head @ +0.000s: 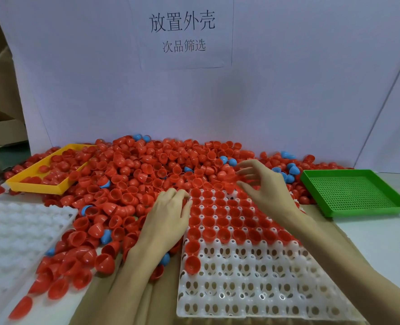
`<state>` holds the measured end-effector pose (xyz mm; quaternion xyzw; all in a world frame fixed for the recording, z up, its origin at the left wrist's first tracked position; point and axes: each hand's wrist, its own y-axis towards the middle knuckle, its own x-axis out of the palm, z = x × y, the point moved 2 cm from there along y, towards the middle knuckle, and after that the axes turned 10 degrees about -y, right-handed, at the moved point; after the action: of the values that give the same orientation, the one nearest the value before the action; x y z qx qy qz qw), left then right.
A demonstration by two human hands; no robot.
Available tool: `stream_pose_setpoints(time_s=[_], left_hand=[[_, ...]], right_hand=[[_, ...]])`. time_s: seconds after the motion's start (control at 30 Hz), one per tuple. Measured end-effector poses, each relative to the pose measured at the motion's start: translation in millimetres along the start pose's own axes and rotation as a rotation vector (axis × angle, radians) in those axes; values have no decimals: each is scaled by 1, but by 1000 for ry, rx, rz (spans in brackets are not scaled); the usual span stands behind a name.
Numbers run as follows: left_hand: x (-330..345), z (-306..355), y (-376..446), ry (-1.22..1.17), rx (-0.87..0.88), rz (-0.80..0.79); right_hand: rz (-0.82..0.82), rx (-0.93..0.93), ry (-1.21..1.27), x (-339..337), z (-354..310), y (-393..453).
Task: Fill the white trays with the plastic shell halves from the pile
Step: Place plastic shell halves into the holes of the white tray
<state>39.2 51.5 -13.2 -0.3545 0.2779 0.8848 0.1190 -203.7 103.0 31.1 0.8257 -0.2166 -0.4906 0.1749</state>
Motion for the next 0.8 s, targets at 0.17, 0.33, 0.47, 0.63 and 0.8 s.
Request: stream_pose_setpoints(time_s=[0.17, 0.33, 0.47, 0.63, 0.8], left_hand=[[1, 22, -2, -418, 109, -11], [4, 41, -9, -626, 137, -12], [0, 47, -11, -685, 183, 21], [0, 49, -13, -746, 180, 0], [0, 50, -13, -779, 169, -7]], right_hand=[[-55, -75, 156, -8, -25, -43], [12, -197, 97, -10, -38, -63], [46, -166, 134, -11, -36, -74], [-3, -97, 279, -10, -29, -77], [-5, -82, 384, -9, -29, -78]])
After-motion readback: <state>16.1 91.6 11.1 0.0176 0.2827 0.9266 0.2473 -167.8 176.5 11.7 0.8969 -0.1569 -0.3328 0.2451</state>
